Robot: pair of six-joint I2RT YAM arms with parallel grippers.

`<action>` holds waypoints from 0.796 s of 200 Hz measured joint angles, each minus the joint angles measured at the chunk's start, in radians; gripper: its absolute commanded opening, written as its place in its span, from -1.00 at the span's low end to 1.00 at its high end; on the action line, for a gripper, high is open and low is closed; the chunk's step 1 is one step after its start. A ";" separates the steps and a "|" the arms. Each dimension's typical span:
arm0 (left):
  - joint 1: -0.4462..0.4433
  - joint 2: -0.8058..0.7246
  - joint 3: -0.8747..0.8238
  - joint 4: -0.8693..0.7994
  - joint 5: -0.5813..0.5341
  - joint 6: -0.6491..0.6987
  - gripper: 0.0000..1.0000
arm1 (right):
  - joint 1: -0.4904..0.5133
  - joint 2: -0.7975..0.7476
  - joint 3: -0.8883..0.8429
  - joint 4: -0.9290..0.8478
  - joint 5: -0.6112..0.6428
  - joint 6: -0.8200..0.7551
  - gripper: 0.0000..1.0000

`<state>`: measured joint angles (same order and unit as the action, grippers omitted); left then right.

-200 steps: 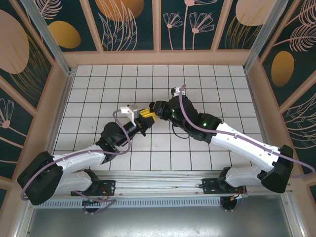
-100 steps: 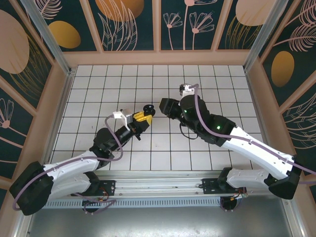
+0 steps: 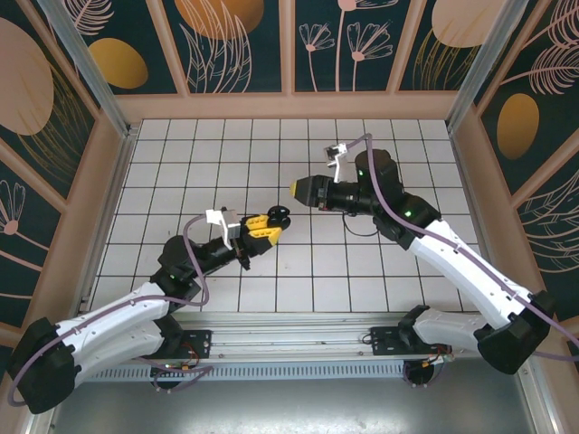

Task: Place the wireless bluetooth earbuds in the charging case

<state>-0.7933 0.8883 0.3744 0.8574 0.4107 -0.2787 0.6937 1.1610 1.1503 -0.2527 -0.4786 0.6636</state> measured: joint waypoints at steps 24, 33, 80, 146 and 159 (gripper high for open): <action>0.000 0.029 0.019 -0.011 0.025 0.001 -1.00 | 0.000 0.019 -0.002 0.027 -0.098 0.005 -0.24; 0.000 0.042 0.029 -0.014 0.032 0.001 -1.00 | 0.000 0.025 -0.004 0.034 -0.124 0.006 -0.28; 0.000 0.091 0.064 -0.039 0.042 0.001 -1.00 | -0.001 0.039 -0.014 0.045 -0.205 0.013 -0.39; 0.003 0.115 0.078 -0.069 0.026 -0.063 -1.00 | -0.007 0.039 -0.014 0.025 -0.220 -0.038 -0.40; 0.012 0.126 0.078 -0.069 0.025 -0.093 -1.00 | -0.009 0.031 -0.014 0.013 -0.220 -0.053 -0.40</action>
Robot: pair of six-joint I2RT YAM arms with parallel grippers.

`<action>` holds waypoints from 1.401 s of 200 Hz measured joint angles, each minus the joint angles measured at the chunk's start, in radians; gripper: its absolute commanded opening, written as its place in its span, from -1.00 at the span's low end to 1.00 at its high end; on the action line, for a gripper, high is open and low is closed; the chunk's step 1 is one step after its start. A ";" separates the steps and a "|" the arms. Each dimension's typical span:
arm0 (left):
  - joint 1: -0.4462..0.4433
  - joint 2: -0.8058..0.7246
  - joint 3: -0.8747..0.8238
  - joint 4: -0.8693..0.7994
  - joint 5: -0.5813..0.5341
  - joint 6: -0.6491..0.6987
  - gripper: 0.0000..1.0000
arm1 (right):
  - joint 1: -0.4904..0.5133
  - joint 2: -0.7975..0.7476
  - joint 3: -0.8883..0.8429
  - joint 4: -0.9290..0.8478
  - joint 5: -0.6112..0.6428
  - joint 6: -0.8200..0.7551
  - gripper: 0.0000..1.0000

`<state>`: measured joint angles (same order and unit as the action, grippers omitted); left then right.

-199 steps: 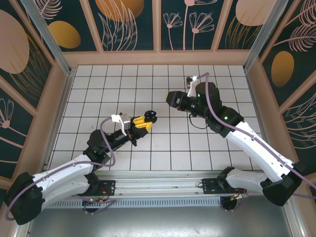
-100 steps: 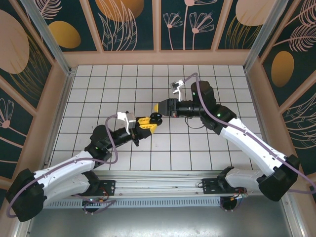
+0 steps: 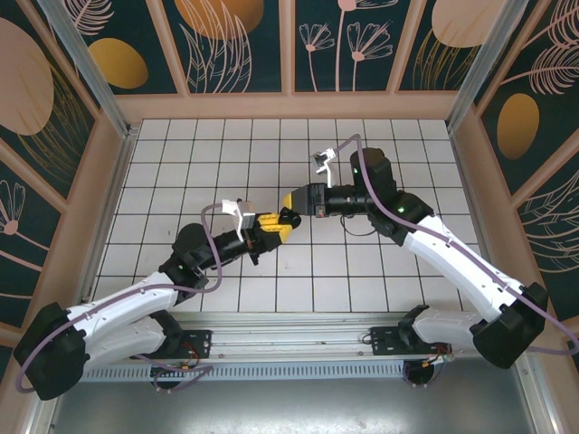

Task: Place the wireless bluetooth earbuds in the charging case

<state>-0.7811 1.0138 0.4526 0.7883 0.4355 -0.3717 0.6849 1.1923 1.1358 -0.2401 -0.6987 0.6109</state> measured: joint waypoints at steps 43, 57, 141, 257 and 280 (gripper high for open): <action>0.014 0.017 0.000 0.023 0.003 -0.053 -1.00 | 0.003 -0.031 0.000 -0.020 -0.003 -0.027 -0.40; 0.014 0.017 0.000 0.022 0.003 -0.059 -1.00 | 0.003 -0.036 0.000 -0.025 -0.001 -0.032 -0.39; 0.053 -0.050 -0.020 -0.087 -0.155 -0.128 -1.00 | -0.010 -0.064 -0.013 -0.106 0.090 -0.056 -0.30; 0.080 -0.005 -0.113 -0.348 -0.345 -0.352 -1.00 | -0.106 -0.068 -0.181 -0.163 0.305 -0.006 -0.18; 0.083 0.111 -0.036 -0.379 -0.374 -0.347 -1.00 | -0.122 -0.069 -0.205 -0.172 0.318 -0.003 -0.18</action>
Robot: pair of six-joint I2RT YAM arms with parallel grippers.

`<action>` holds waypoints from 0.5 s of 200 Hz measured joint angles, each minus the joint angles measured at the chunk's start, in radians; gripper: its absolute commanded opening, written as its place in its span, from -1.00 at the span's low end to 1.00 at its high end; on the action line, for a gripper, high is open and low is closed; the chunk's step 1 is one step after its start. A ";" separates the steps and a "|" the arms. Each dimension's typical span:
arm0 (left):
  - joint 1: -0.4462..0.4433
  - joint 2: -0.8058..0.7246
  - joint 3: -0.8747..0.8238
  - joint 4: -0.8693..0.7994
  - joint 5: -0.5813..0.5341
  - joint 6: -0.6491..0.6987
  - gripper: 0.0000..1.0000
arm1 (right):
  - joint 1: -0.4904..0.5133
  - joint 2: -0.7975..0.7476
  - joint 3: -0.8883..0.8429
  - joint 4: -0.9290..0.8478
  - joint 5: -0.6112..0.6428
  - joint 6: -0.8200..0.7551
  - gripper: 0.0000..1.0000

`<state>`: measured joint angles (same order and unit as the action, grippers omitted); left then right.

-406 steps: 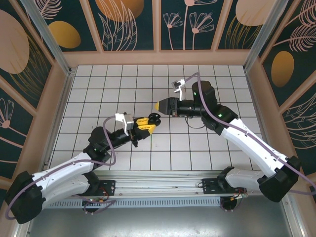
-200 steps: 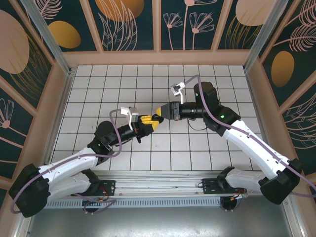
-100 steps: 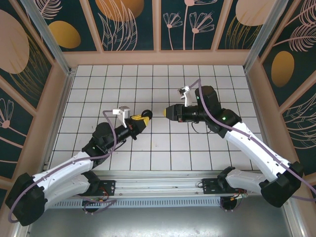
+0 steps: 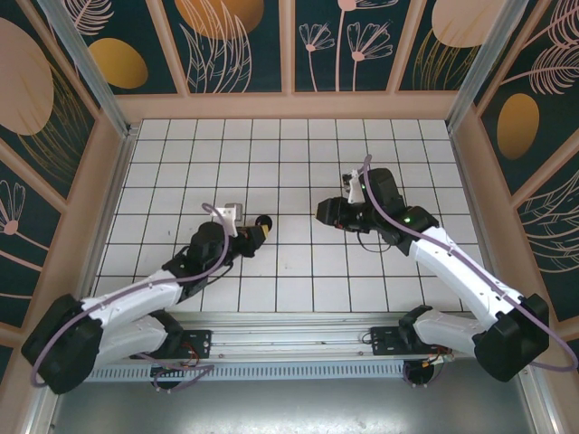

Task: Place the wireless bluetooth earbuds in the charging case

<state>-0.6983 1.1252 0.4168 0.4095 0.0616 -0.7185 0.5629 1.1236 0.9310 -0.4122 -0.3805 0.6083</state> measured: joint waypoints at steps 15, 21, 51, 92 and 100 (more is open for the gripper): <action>0.012 0.087 0.086 -0.022 -0.005 0.010 -1.00 | -0.004 0.000 -0.010 -0.011 0.014 0.000 -0.18; 0.023 0.122 0.120 -0.024 0.001 0.011 -1.00 | -0.004 -0.001 -0.012 -0.015 0.018 0.000 -0.18; 0.106 0.310 0.285 -0.029 0.077 0.020 -1.00 | -0.032 -0.016 -0.019 -0.046 0.074 -0.005 -0.15; 0.204 0.593 0.529 -0.083 0.212 0.058 -1.00 | -0.109 -0.032 -0.024 -0.068 0.194 -0.024 -0.12; 0.223 0.647 0.578 -0.097 0.231 0.061 -1.00 | -0.124 -0.031 -0.024 -0.068 0.213 -0.028 -0.12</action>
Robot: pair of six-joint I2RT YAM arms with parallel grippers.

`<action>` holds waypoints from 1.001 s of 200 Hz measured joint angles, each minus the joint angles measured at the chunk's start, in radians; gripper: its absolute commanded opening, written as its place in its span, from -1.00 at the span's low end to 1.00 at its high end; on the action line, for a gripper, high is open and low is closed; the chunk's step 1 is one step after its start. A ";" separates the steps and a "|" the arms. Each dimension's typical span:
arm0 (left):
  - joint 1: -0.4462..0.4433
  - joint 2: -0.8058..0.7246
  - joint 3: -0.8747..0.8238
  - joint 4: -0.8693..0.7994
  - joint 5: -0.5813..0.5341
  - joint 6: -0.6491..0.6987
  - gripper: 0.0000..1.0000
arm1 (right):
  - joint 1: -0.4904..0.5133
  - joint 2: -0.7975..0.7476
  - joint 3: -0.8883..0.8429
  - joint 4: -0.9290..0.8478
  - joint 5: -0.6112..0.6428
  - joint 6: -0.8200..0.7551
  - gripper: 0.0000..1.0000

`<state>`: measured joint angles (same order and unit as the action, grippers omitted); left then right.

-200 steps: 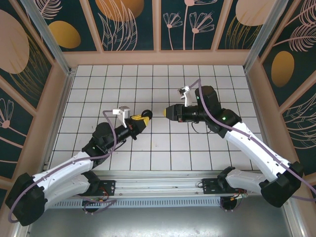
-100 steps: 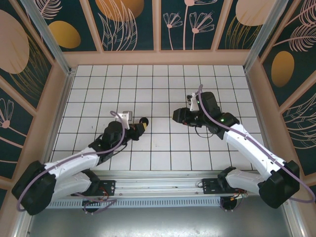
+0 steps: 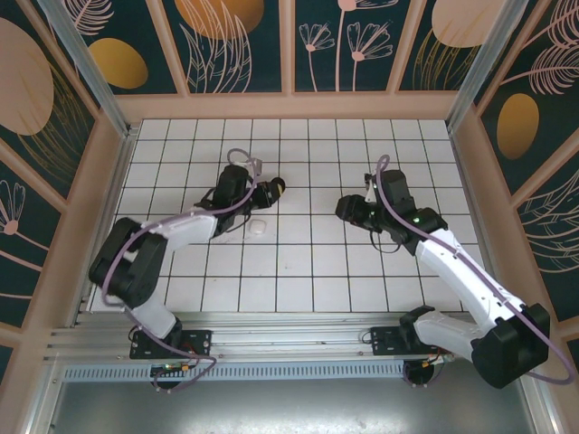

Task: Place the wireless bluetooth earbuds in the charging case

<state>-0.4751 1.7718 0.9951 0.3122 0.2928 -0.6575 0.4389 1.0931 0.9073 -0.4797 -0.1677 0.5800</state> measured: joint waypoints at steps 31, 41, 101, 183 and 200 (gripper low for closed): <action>0.074 0.156 0.143 -0.056 0.060 0.003 -0.96 | -0.032 0.027 0.000 0.000 0.053 -0.031 -0.11; 0.094 0.198 0.178 -0.072 0.071 0.010 -0.94 | -0.039 0.040 0.000 0.000 0.067 -0.044 -0.11; 0.143 0.355 0.327 -0.207 0.085 0.059 -0.70 | -0.114 0.066 -0.002 0.001 0.174 -0.062 0.05; 0.143 0.372 0.475 -0.396 -0.031 0.198 -0.04 | -0.181 -0.070 -0.076 0.027 0.365 -0.083 0.71; 0.144 0.367 0.500 -0.443 -0.068 0.237 0.03 | -0.215 -0.092 -0.090 0.046 0.389 -0.095 0.88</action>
<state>-0.3309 2.1391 1.4948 -0.1310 0.2245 -0.4206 0.2241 1.0008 0.8169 -0.4335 0.2218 0.4850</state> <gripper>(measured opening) 0.494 0.893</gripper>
